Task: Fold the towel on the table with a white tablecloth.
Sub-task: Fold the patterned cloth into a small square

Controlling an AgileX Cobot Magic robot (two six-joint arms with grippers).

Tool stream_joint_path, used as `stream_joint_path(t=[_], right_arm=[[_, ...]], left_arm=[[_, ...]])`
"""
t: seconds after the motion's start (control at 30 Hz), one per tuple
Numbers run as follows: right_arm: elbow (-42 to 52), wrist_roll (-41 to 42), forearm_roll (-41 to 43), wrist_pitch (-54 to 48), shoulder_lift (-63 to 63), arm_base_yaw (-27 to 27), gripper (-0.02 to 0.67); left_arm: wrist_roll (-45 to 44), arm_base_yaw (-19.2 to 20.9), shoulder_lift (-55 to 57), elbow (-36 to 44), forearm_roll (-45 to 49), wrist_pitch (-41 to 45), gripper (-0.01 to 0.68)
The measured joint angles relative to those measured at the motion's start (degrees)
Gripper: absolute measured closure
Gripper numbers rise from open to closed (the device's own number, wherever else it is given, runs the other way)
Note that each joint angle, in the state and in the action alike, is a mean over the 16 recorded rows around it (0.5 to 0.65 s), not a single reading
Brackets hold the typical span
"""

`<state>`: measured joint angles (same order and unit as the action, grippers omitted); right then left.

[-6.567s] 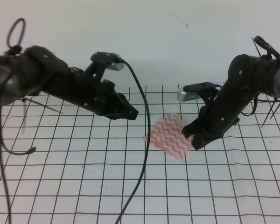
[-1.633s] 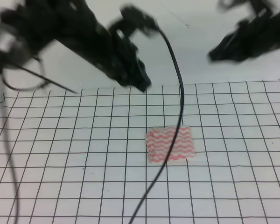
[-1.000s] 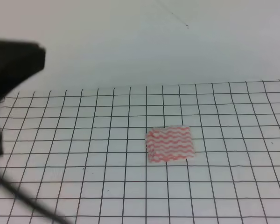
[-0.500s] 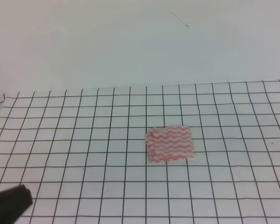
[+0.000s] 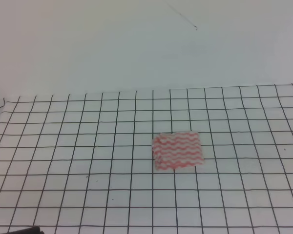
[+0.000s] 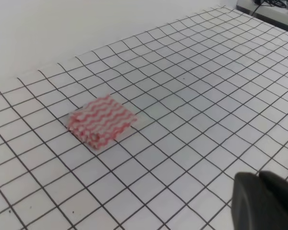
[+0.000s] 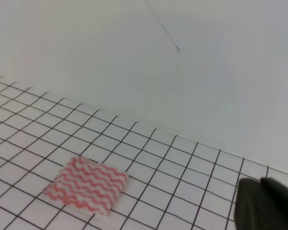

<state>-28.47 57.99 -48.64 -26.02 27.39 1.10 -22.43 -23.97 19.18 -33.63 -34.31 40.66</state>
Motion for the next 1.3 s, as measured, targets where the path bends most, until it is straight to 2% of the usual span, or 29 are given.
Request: stream_joint_path(t=[0.37,0.57,0.73,0.97,1.13,1.3], right_arm=[[0.0,-0.01,0.0,0.0,0.07,0.0,0.645],[0.0,-0.01,0.0,0.0,0.07,0.0,0.646],[0.0,-0.01,-0.02,0.0,0.0,0.0,0.647],[0.0,-0.01,-0.06,0.0,0.05,0.0,0.647],[0.0,-0.03,-0.09,0.0,0.08,0.0,0.648],[0.0,-0.1,-0.1,0.0,0.1,0.0,0.648]], left_arm=[[-0.12,0.0,0.02,0.08,1.61,-0.45,0.674],[2.15,0.7,-0.86,2.11,7.38,-6.61,0.674],[4.91,3.5,-3.79,7.86,12.87,-15.58,0.674],[10.43,9.32,-11.19,20.34,18.35,-26.21,0.674],[12.74,12.52,-15.79,27.91,19.52,-27.41,0.674],[14.42,13.62,-18.18,31.93,21.04,-24.96,0.674]])
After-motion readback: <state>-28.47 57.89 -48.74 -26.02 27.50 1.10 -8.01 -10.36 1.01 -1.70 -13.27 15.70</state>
